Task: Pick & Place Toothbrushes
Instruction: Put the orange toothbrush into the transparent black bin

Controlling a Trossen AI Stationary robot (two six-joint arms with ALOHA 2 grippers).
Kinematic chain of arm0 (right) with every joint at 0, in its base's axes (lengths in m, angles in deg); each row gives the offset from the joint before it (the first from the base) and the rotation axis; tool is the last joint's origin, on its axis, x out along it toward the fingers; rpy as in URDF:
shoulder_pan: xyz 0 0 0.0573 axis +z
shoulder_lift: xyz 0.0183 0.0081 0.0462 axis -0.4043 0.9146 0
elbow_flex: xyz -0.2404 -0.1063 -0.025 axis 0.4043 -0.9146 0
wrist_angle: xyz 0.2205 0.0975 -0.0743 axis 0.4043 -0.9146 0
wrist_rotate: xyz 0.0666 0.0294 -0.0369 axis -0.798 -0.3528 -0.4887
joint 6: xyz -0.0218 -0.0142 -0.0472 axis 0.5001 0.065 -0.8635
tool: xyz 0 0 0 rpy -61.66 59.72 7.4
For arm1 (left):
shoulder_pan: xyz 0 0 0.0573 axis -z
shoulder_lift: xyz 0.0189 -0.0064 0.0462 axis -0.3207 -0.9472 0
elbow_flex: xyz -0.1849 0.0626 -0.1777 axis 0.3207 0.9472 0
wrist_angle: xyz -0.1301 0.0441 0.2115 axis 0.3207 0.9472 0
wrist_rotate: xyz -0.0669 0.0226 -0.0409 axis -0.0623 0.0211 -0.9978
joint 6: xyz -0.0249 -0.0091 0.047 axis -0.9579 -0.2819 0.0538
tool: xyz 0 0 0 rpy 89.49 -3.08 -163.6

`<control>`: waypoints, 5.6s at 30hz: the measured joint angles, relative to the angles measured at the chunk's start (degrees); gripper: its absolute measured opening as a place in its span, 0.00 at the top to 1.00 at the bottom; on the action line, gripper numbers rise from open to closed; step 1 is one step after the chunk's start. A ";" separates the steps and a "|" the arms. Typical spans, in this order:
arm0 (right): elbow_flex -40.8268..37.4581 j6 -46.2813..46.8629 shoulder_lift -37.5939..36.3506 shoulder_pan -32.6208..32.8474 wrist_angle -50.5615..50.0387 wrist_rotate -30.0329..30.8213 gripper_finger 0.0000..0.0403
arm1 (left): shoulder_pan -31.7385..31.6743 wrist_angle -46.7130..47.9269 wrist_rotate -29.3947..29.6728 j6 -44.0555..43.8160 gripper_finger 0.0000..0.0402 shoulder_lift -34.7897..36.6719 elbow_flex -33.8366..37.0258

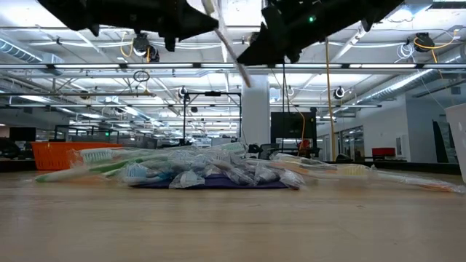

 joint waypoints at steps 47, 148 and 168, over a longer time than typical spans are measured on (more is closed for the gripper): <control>-0.02 1.15 0.00 -0.13 -1.89 -0.40 0.65 | -42.86 65.02 21.82 4.40 1.00 2.41 -7.10; -14.64 38.25 7.03 15.54 -13.13 -10.65 0.84 | -8.32 42.56 -10.75 -11.47 0.55 7.21 -2.14; -14.51 30.34 -1.72 13.07 -11.48 -3.93 1.00 | -7.95 38.86 -10.74 -12.84 0.55 7.21 -2.14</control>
